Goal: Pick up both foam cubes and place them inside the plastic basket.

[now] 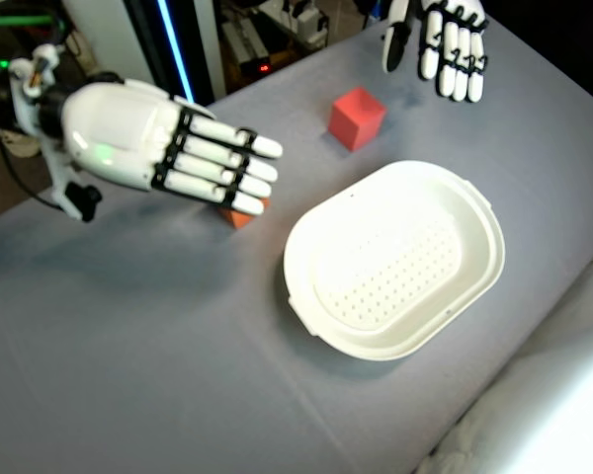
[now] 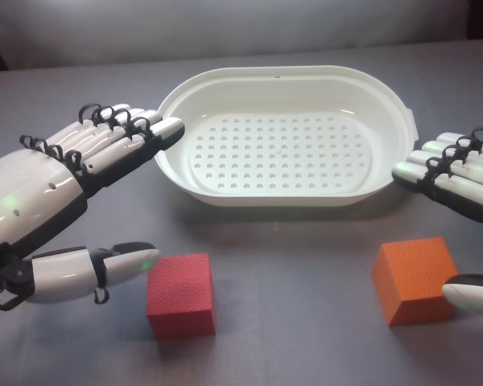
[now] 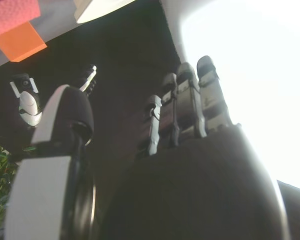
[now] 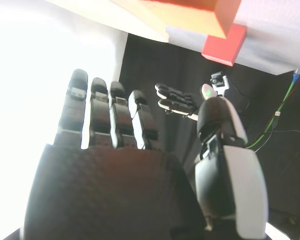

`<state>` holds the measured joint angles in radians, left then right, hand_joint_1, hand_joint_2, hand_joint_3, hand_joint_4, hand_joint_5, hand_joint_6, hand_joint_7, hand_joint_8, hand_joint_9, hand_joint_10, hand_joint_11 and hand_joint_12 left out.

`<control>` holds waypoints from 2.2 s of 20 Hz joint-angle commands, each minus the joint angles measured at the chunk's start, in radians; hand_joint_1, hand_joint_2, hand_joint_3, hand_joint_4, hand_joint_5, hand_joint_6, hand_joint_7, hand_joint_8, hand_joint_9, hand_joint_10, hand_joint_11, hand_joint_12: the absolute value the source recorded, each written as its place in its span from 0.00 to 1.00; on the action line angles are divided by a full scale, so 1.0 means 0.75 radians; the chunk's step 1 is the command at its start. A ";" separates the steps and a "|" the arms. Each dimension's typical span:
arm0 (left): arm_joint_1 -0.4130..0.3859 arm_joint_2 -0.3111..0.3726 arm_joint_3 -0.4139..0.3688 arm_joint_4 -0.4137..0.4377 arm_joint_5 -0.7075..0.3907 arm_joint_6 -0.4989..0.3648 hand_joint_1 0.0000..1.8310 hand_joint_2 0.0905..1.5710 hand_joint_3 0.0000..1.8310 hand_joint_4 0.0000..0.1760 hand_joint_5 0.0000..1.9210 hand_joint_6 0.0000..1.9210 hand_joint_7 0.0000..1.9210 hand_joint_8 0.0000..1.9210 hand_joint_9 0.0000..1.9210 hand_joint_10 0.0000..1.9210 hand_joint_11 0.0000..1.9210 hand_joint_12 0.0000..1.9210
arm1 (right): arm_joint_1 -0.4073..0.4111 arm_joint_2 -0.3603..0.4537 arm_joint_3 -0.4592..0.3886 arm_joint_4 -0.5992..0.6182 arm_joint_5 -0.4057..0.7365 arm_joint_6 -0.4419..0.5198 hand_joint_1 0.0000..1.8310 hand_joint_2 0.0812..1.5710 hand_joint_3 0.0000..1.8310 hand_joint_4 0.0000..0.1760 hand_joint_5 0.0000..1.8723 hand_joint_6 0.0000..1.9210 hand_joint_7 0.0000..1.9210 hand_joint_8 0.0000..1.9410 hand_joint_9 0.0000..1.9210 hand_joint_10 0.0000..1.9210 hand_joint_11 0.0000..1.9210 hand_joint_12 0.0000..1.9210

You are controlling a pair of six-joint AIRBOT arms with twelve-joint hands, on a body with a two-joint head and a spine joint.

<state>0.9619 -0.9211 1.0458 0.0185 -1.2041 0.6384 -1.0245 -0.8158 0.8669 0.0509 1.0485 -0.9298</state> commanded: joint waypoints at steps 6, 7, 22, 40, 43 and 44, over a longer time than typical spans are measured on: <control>-0.006 -0.024 -0.005 -0.013 -0.148 -0.012 0.23 0.71 0.01 0.56 0.00 0.00 0.00 0.00 0.00 0.00 0.00 0.00 | 0.007 0.006 -0.019 0.017 0.176 0.003 0.21 0.76 0.00 0.00 0.00 0.00 0.00 0.00 0.00 0.00 0.00 0.00; 0.003 -0.024 -0.009 -0.006 -0.141 -0.021 0.26 0.69 0.00 0.54 0.00 0.00 0.00 0.00 0.00 0.00 0.00 0.00 | 0.003 0.006 -0.023 0.016 0.176 0.003 0.23 0.75 0.00 0.00 0.00 0.00 0.00 0.00 0.00 0.00 0.00 0.00; 0.079 -0.213 0.057 0.004 0.054 -0.138 0.46 0.61 0.01 0.35 0.02 0.01 0.05 0.01 0.08 0.02 0.00 0.47 | -0.039 -0.126 0.071 0.096 -0.013 0.022 0.39 0.66 0.00 0.00 0.00 0.00 0.00 0.00 0.03 0.01 0.01 0.00; -0.215 -0.182 0.157 0.000 -0.037 -0.044 0.74 0.75 0.00 0.00 0.40 0.53 0.41 0.72 0.42 0.81 0.38 0.86 | 0.226 -0.114 0.165 0.037 0.092 0.046 0.74 0.76 0.00 0.00 0.35 0.65 0.43 0.66 0.44 0.77 0.36 0.87; -0.317 -0.238 0.248 -0.050 0.047 -0.044 0.74 0.74 0.00 0.00 0.42 0.51 0.43 0.67 0.44 0.78 0.40 0.87 | 0.357 -0.183 0.266 0.044 -0.029 0.037 0.73 0.78 0.00 0.00 0.31 0.72 0.39 0.72 0.38 0.81 0.31 0.87; -0.367 -0.278 0.310 -0.070 0.112 -0.044 0.75 0.73 0.00 0.00 0.42 0.52 0.45 0.65 0.45 0.76 0.40 0.86 | 0.422 -0.231 0.329 0.049 -0.114 0.021 0.73 0.79 0.00 0.00 0.31 0.72 0.38 0.73 0.38 0.81 0.32 0.86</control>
<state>0.6930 -1.1328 1.2778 -0.0177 -1.0447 0.6060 -0.7155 -0.9920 1.1137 0.0841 0.8917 -0.9142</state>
